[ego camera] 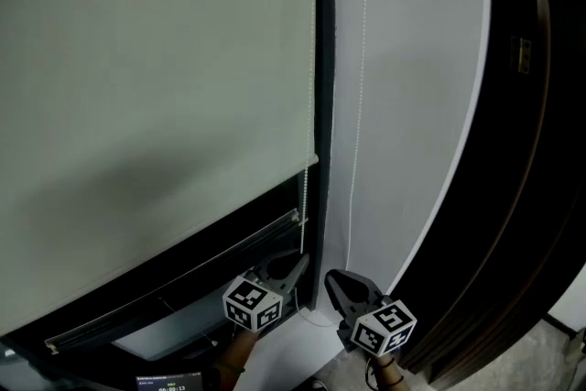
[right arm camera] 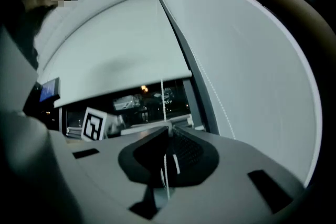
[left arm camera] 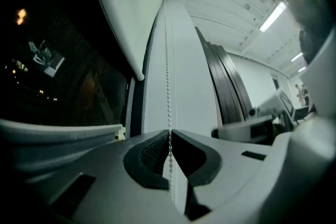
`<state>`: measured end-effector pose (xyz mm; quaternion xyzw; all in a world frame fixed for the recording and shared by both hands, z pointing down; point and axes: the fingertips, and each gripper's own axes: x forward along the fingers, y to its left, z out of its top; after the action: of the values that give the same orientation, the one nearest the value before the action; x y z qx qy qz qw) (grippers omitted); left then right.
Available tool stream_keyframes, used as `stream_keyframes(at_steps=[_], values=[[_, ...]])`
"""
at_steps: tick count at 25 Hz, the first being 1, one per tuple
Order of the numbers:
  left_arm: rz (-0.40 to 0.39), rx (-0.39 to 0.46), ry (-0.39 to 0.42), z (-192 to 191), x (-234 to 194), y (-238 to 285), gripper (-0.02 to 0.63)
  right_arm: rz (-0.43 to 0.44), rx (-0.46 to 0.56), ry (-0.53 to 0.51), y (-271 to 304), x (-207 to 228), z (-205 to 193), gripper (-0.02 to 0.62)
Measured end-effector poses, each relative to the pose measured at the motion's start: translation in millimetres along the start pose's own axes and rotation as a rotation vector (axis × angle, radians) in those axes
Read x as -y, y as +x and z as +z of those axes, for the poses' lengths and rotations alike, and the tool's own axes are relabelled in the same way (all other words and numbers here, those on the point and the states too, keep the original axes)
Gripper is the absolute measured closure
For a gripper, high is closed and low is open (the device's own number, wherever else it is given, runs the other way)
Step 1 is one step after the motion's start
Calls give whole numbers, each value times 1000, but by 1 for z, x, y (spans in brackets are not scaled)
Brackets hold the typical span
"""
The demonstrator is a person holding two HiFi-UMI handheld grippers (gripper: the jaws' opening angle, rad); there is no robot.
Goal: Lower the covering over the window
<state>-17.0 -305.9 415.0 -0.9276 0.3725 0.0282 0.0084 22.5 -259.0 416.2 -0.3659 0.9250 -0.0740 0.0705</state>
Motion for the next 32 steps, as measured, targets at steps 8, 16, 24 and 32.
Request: stream_keyframes(at_steps=[8,16,24,32], values=[[-38,24,-67,-20,22,-4,594,184,138,-162,24,-31,140,523],[-45,47,-70,-18,31,-14,594,247,222,-229,52,-50,228,515],[-50,56,-68,-18,27,-15,594,276,253,-288,80,-69,285,515],[-59,66,-65,-19,32,-12,594,256,301,-316,79,-68,304,534]])
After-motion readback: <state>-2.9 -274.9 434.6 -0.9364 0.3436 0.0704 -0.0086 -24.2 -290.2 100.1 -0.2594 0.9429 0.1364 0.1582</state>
